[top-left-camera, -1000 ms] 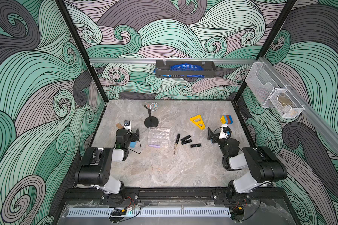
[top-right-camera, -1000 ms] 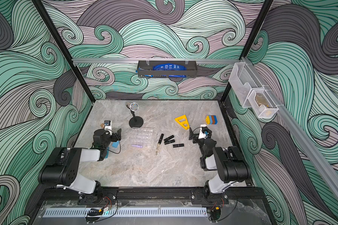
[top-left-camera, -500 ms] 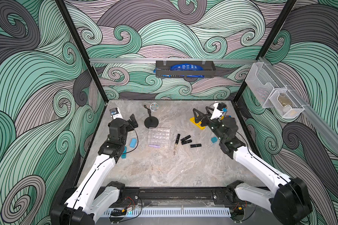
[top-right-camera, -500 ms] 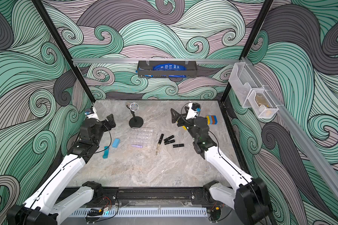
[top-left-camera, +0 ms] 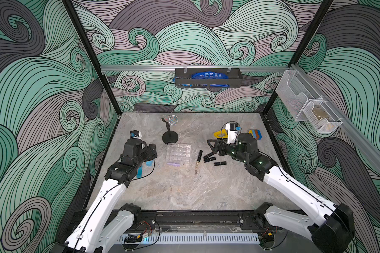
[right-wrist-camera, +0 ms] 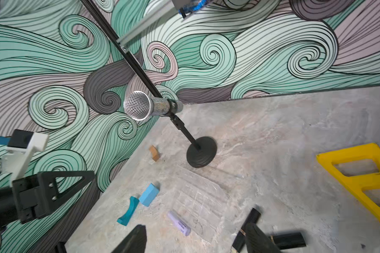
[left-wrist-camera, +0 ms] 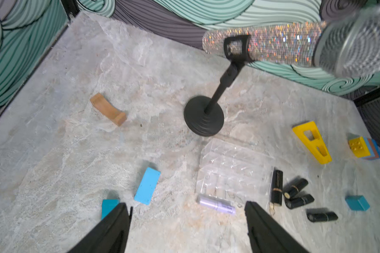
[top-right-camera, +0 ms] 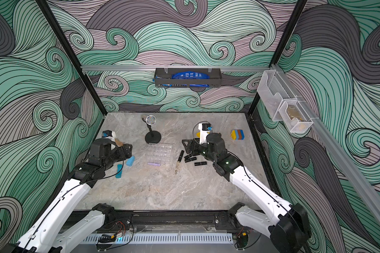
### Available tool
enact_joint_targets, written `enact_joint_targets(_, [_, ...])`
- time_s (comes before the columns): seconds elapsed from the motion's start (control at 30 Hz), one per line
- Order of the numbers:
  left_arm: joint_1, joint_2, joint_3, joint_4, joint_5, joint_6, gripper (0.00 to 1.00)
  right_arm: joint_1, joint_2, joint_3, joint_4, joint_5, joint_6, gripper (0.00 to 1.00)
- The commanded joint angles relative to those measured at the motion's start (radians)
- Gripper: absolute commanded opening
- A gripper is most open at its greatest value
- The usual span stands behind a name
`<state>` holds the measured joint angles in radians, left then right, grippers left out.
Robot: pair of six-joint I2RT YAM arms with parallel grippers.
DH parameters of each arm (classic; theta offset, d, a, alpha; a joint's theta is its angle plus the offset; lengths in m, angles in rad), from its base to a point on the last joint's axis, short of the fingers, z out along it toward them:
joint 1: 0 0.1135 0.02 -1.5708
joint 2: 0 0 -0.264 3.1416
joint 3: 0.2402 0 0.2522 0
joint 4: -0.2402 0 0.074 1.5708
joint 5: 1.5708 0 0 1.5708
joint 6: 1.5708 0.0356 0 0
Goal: Arrange the lipsticks in the organizer
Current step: Pick up the lipstick at the center of the board.
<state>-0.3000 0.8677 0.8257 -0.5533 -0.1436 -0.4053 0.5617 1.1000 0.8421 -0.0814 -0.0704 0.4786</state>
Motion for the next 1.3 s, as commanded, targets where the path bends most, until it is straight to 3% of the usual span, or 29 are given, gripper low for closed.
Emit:
enact_joint_targets(0.0, [-0.09,0.023,0.012,-0.077,-0.074,-0.016,0.84,0.007,0.016,-0.025,-0.05,0.02,-0.017,0.75])
enact_joint_targets(0.2, [-0.25,0.076,-0.036,-0.038,-0.166,-0.083,0.84,0.011,0.041,-0.042,-0.09,0.003,-0.023,0.73])
enact_joint_targets(0.5, [-0.323,0.149,-0.034,0.012,-0.137,-0.059,0.83,0.012,0.123,0.003,-0.095,-0.017,-0.022,0.7])
enact_joint_targets(0.83, [-0.322,0.141,-0.042,0.017,-0.171,-0.052,0.82,0.026,0.201,0.076,-0.116,-0.046,0.004,0.67])
enact_joint_targets(1.07, [-0.298,0.154,-0.034,0.013,-0.156,-0.054,0.77,0.113,0.245,0.11,-0.139,0.008,0.001,0.62])
enact_joint_targets(1.27, [-0.171,0.156,-0.077,0.031,0.014,-0.105,0.72,0.262,0.267,0.11,-0.148,0.095,-0.001,0.51])
